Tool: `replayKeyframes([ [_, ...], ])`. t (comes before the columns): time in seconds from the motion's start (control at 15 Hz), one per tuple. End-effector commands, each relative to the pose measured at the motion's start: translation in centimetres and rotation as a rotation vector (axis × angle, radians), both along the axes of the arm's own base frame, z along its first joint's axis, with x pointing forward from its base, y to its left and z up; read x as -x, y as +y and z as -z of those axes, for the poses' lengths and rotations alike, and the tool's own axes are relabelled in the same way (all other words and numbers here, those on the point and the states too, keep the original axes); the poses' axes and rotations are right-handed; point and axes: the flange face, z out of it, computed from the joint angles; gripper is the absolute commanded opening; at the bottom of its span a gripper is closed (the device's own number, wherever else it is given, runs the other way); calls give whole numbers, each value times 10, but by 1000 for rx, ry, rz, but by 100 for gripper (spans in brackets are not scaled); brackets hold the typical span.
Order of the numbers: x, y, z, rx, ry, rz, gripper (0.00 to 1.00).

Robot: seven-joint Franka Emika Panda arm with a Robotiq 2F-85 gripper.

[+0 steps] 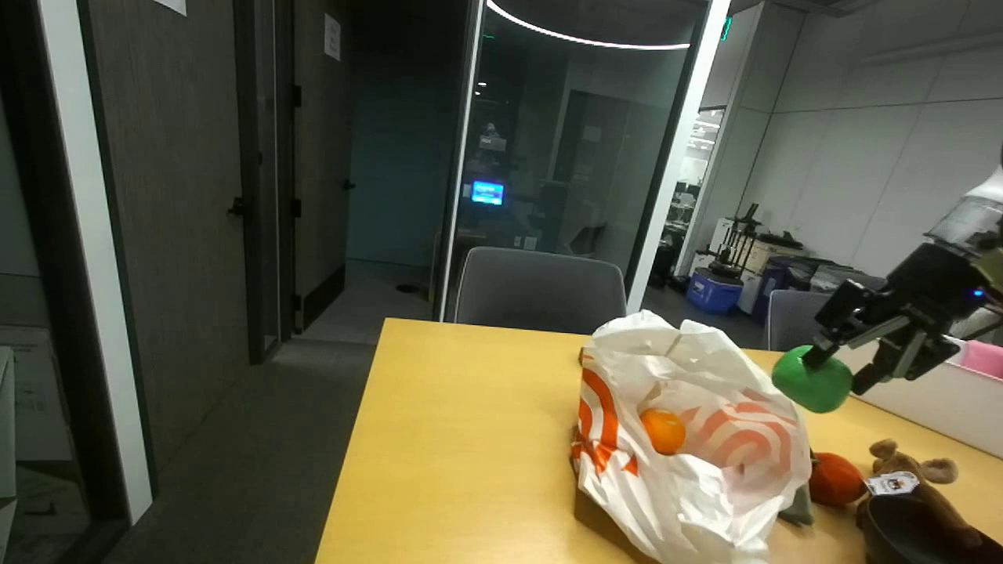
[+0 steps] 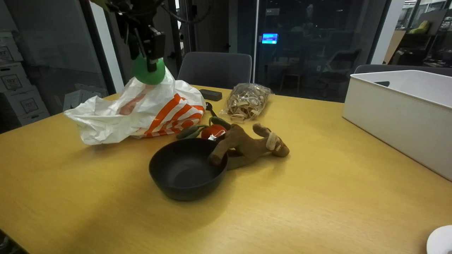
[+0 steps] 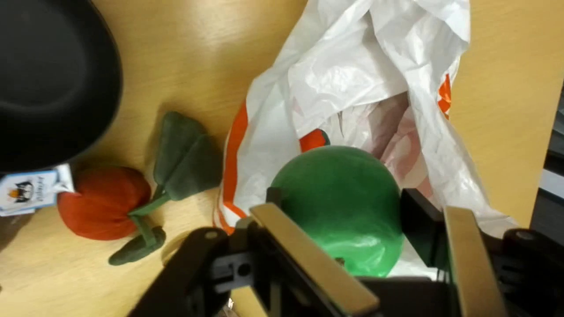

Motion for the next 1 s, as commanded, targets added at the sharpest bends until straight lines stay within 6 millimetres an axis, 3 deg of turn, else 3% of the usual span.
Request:
replayKeyframes([
  [0.0, 34, -31, -4, -12, 35, 10, 43],
  [0.4, 66, -63, 46, 123, 201, 150, 43],
  [0.8, 82, -65, 86, 243, 298, 216, 43],
  [0.87, 82, -64, 89, 259, 298, 222, 66],
  [0.93, 83, -61, 89, 280, 283, 223, 43],
])
